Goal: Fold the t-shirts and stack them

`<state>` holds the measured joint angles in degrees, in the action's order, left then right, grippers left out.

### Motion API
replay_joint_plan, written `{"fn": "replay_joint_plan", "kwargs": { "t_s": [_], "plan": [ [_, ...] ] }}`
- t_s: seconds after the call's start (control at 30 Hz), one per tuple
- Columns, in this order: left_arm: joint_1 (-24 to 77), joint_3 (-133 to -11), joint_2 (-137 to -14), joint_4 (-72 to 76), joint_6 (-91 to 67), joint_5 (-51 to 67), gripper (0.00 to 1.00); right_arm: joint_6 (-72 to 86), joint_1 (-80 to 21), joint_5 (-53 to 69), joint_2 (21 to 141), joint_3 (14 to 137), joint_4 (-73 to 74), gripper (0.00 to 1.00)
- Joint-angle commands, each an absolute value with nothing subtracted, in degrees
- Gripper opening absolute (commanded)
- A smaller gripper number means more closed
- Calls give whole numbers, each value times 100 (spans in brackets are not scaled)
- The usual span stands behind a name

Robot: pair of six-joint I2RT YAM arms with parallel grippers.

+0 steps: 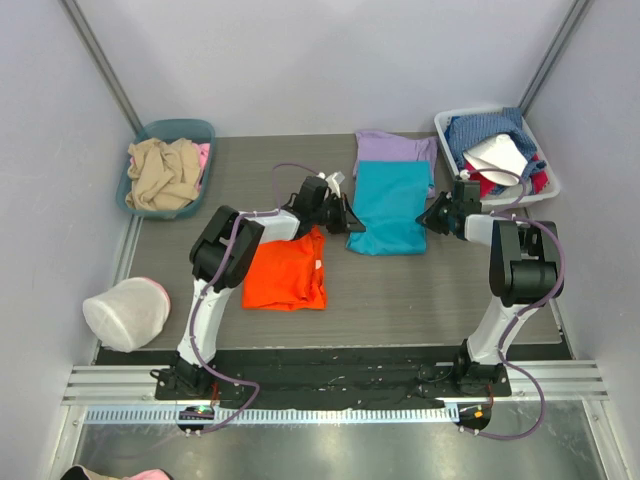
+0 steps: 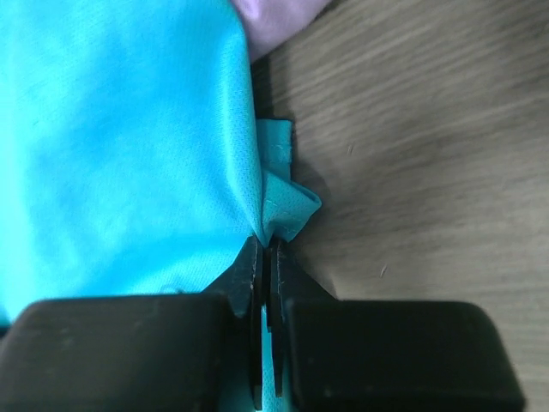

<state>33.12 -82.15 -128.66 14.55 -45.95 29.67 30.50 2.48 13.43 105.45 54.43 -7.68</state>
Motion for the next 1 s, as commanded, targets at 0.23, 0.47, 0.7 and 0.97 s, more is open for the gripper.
{"fn": "replay_joint_plan", "kwargs": {
  "t_s": [0.23, 0.47, 0.7, 0.97],
  "plan": [
    [3270, -8201, -11796, 1275, -4342, 3094, 0, 3041, 211, 1705, 8729, 5370, 156, 1],
    [3357, -7770, -10768, 915, -4105, 3015, 0, 2988, 211, 1933, 7542, 5388, 861, 1],
    [3603, -7129, -9423, 396, -3946, 2673, 0, 2822, 202, 2092, 6181, 5502, 1870, 1],
    [4112, -6425, -7894, -315, -3929, 2049, 0, 2768, 202, 2285, 4827, 5687, 2961, 1]
  ]
}}
